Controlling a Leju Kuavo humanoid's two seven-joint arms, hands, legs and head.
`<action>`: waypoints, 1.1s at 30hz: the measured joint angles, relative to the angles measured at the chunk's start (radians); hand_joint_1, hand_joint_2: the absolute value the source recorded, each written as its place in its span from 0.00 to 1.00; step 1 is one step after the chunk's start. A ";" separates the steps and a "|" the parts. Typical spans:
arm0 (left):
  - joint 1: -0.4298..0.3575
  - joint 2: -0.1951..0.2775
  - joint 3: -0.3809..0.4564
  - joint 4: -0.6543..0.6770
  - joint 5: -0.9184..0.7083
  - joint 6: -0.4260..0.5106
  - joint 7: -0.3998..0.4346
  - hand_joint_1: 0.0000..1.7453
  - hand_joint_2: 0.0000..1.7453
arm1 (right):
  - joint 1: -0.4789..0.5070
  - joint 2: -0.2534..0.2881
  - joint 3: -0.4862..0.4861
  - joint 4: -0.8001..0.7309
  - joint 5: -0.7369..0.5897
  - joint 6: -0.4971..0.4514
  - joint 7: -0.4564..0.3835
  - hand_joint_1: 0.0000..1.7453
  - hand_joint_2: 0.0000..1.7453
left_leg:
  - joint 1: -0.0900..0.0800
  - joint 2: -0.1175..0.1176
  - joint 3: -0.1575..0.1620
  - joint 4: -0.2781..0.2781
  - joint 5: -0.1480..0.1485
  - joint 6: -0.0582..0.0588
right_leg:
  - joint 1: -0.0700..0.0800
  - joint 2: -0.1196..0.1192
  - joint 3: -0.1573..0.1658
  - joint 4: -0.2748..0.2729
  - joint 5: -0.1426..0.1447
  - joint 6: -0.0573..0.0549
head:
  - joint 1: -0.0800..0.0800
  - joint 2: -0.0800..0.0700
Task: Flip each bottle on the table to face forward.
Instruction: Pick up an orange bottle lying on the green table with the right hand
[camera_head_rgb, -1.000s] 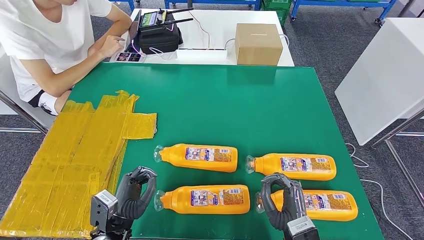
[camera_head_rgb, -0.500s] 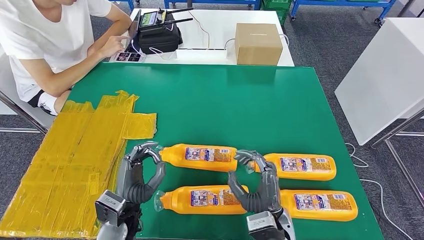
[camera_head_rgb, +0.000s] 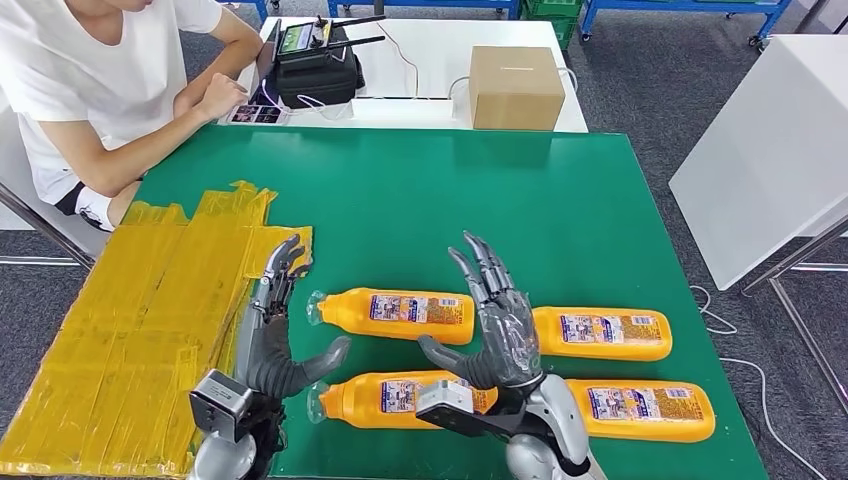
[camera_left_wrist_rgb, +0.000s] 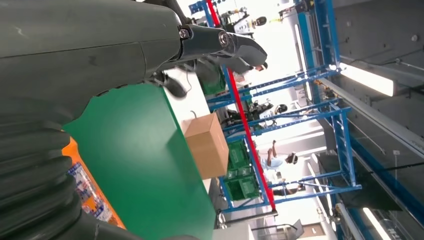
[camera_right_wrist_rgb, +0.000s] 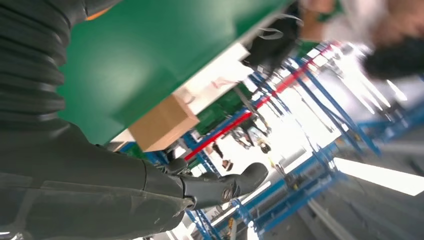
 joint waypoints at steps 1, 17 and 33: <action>-0.002 -0.001 0.000 0.000 0.001 -0.002 0.002 0.00 1.00 | -0.013 -0.004 0.006 0.013 0.018 0.005 0.015 0.00 1.00 | 0.000 0.000 0.000 0.000 0.000 0.000 | 0.000 0.000 0.000 0.000 0.000 0.000 | 0.000 0.000; -0.009 -0.005 0.000 0.000 0.002 -0.012 0.006 0.00 1.00 | -0.070 -0.029 0.037 0.088 0.064 0.031 0.062 0.00 1.00 | 0.000 0.000 -0.001 0.000 0.000 0.000 | 0.000 0.000 0.000 0.000 0.000 0.000 | 0.000 0.000; -0.044 -0.040 0.001 0.020 0.043 -0.087 0.031 0.00 1.00 | -0.331 -0.049 0.128 0.466 0.179 0.307 0.227 0.00 1.00 | 0.000 0.000 -0.001 0.001 0.000 0.000 | 0.000 0.000 0.000 0.000 0.000 0.000 | 0.000 0.000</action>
